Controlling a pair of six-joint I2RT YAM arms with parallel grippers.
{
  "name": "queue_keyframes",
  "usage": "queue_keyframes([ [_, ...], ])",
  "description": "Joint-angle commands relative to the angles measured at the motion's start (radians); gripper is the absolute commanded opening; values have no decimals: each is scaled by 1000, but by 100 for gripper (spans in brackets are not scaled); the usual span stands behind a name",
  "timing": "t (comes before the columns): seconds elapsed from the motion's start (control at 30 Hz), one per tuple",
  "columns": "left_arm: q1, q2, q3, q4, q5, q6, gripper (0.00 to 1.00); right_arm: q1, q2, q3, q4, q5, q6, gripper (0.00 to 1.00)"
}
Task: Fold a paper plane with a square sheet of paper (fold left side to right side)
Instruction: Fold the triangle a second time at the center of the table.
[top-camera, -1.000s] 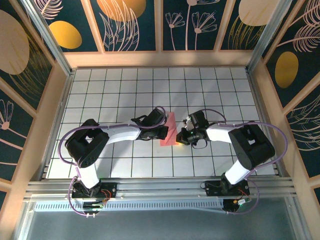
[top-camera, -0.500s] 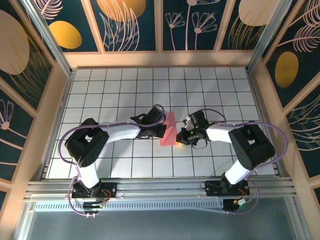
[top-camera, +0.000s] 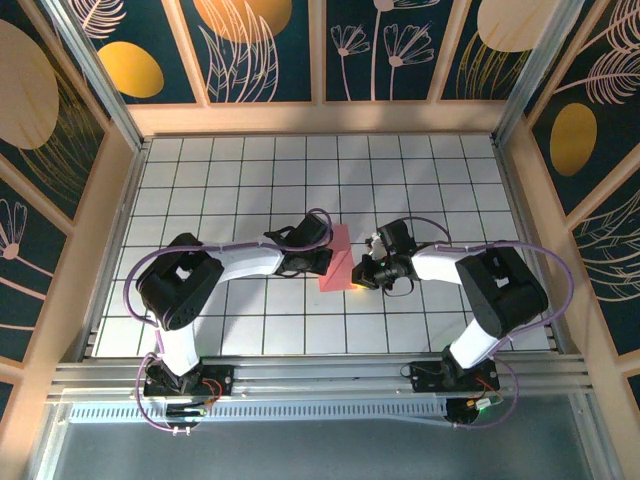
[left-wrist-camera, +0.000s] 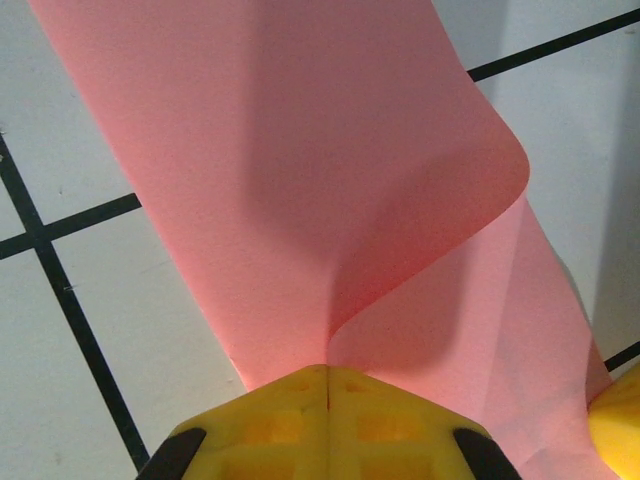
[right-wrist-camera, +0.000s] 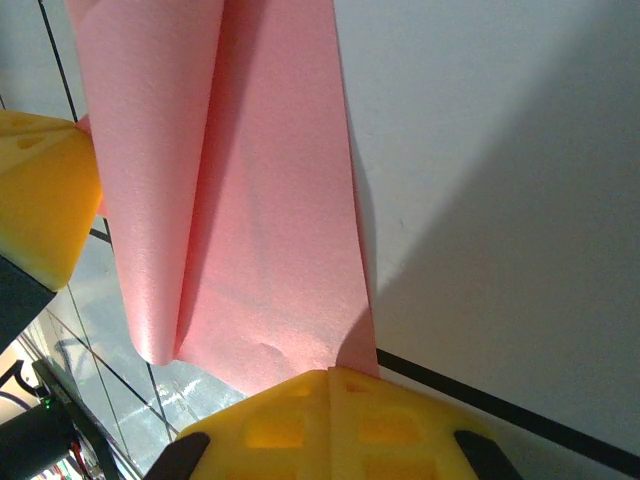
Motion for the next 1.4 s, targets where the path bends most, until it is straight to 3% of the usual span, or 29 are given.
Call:
queue_keyframes([
  [0.0, 7, 9, 24, -28, -23, 18, 0, 13, 46, -16, -86, 91, -26, 0],
  [1.37, 7, 46, 41, -19, -32, 27, 0, 19, 51, -15, -89, 97, -25, 0],
])
